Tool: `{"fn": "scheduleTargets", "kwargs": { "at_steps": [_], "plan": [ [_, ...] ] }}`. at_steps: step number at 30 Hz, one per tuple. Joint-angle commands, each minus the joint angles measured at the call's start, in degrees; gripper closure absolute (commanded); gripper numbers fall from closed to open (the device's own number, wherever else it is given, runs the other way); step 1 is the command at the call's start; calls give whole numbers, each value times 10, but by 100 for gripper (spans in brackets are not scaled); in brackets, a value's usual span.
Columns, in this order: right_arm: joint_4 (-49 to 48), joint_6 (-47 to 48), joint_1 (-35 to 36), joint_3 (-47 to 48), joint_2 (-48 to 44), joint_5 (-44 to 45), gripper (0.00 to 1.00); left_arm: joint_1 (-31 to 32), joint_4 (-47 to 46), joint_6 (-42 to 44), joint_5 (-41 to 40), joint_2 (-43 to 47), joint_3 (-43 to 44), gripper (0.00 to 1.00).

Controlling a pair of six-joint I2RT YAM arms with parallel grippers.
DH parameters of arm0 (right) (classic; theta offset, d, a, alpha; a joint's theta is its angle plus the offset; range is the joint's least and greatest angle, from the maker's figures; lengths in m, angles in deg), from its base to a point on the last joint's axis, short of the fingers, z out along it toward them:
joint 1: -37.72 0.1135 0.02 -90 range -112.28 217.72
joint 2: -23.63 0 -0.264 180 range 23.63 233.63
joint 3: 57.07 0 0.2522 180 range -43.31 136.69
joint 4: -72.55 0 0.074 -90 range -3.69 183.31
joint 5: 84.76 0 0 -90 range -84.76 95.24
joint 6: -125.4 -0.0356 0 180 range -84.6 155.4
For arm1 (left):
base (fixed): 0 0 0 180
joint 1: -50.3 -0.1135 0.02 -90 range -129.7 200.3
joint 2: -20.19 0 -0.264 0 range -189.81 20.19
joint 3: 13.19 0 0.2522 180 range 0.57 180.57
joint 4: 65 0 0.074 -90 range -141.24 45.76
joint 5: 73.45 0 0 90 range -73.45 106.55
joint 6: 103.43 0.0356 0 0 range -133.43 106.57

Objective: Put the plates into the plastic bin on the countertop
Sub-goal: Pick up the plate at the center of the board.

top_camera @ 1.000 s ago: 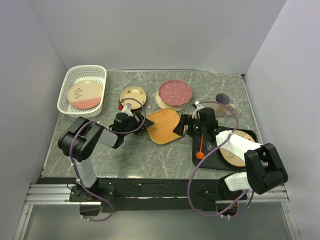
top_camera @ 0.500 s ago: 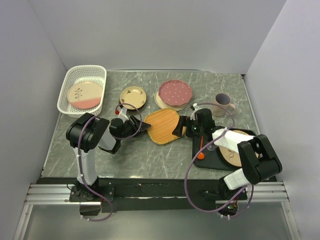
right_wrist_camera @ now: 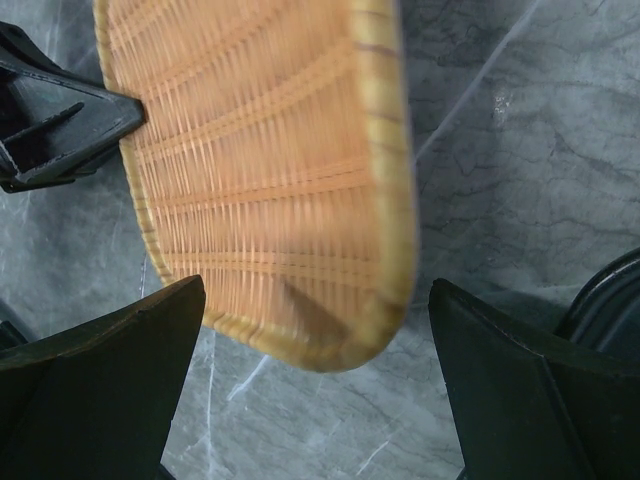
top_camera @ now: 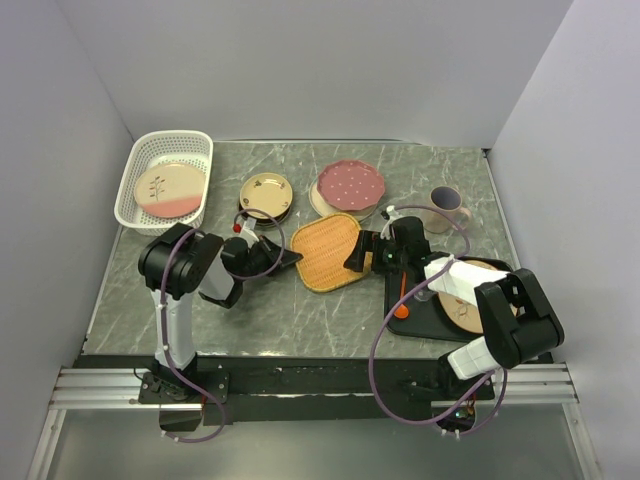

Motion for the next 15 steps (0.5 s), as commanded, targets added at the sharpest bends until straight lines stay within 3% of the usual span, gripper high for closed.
{"fn": "scheduleTargets", "kwargs": {
  "at_steps": [1, 15],
  "plan": [
    [-22, 0, 4, 15, -3, -3, 0, 5, 92, 53, -10, -30, -22, 99],
    [-27, 0, 5, 13, -14, -11, 0, 5, 209, 105, -48, 61, -7, 99]
  ]
}}
